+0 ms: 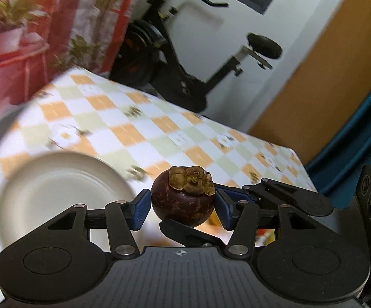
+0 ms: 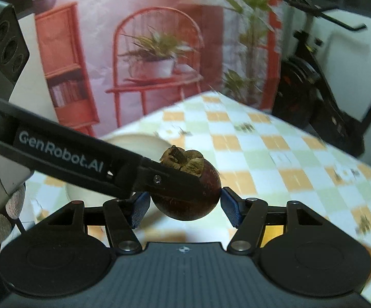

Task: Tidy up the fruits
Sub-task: 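Carry the mangosteen with the left tool onto the cream plate and release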

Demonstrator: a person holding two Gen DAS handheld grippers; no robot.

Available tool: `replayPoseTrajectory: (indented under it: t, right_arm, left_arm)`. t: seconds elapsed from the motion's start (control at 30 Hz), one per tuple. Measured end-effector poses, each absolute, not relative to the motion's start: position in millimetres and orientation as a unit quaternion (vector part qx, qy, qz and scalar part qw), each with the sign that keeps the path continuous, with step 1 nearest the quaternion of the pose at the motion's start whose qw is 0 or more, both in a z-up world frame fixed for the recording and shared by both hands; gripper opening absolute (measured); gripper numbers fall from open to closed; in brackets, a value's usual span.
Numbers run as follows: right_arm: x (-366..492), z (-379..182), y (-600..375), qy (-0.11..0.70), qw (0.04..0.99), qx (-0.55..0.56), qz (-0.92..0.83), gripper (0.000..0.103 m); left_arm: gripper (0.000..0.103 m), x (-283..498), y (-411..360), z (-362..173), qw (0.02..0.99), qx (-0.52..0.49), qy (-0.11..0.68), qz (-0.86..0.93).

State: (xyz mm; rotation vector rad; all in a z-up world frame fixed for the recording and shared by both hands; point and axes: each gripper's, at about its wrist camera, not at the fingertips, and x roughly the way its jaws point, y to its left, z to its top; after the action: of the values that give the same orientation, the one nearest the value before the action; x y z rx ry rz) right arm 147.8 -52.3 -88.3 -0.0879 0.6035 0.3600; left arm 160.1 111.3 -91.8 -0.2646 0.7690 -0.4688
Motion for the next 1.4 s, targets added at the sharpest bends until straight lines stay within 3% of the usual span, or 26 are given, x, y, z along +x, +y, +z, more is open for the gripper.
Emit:
replayPoseTrajectory:
  t: [0.3,0.7,1.23,1.4]
  right_arm:
    - [212,-98,21,0.294,0.925,-0.047,0.237,0.063]
    - [263,-140,59,0.333,0.905,-0.056,0.26,0.063]
    - [267,-154,71,0.334,0.903,-0.079,0.257,0.064]
    - [253,-145,50,0.331,0.908,-0.059,0.25,0.069]
  left_arm:
    - [0.057,195,177,-99,0.897,-0.12,0.393,-0.163]
    - [0.057,219,202,-127,0.891,-0.113,0.421,-0.124]
    - [0.058,215,199,-130,0.907,-0.071,0.404,-0.095]
    - [0.059,213,195,-129,0.908,-0.063,0.406,-0.086]
